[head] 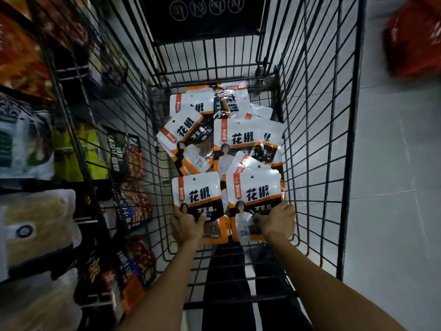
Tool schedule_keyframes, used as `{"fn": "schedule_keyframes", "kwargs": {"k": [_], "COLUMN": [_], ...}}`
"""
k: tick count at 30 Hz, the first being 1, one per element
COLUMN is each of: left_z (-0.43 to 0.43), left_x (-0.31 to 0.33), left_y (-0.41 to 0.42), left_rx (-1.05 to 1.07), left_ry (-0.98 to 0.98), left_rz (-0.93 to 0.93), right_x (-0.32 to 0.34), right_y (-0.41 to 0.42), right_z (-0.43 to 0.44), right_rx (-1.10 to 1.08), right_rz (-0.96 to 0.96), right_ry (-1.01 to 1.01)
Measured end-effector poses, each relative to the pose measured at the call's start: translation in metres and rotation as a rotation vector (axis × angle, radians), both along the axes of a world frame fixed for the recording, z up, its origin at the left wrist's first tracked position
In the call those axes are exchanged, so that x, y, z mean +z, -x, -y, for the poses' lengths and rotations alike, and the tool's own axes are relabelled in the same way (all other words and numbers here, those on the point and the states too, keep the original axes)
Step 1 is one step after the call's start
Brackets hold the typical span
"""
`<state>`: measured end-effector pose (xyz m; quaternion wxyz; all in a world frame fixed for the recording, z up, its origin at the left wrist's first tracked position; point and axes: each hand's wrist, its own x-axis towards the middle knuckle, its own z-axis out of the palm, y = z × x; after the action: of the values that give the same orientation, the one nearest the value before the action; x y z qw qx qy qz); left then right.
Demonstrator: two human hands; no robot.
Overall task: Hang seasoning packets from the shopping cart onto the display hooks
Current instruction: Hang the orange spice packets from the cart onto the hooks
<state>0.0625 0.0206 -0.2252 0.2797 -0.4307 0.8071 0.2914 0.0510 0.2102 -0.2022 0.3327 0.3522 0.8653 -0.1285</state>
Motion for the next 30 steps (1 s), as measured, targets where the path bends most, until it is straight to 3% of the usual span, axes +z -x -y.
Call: {"fn": "schedule_keyframes", "kwargs": {"k": [7, 13, 20, 24, 30], "left_z": [0.012, 0.017, 0.017, 0.015, 0.017], "left_x": [0.010, 0.028, 0.044, 0.075, 0.154], "left_y": [0.001, 0.001, -0.001, 0.006, 0.004], "left_rx": [0.177, 0.239, 0.287, 0.264, 0.297], "left_ry": [0.029, -0.085, -0.332, -0.339, -0.297], "left_rz": [-0.161, -0.176, -0.246, -0.360, -0.619], "right_x": [0.007, 0.017, 0.033, 0.060, 0.125], "right_y": [-0.004, -0.004, -0.001, 0.014, 0.031], "right_z": [0.000, -0.007, -0.015, -0.016, -0.022], "right_rx": [-0.048, -0.312, -0.307, -0.300, -0.235], "right_rz": [-0.107, -0.228, -0.333, -0.429, -0.564], "right_ry": [-0.016, 0.333, 0.491, 0.542, 0.780]}}
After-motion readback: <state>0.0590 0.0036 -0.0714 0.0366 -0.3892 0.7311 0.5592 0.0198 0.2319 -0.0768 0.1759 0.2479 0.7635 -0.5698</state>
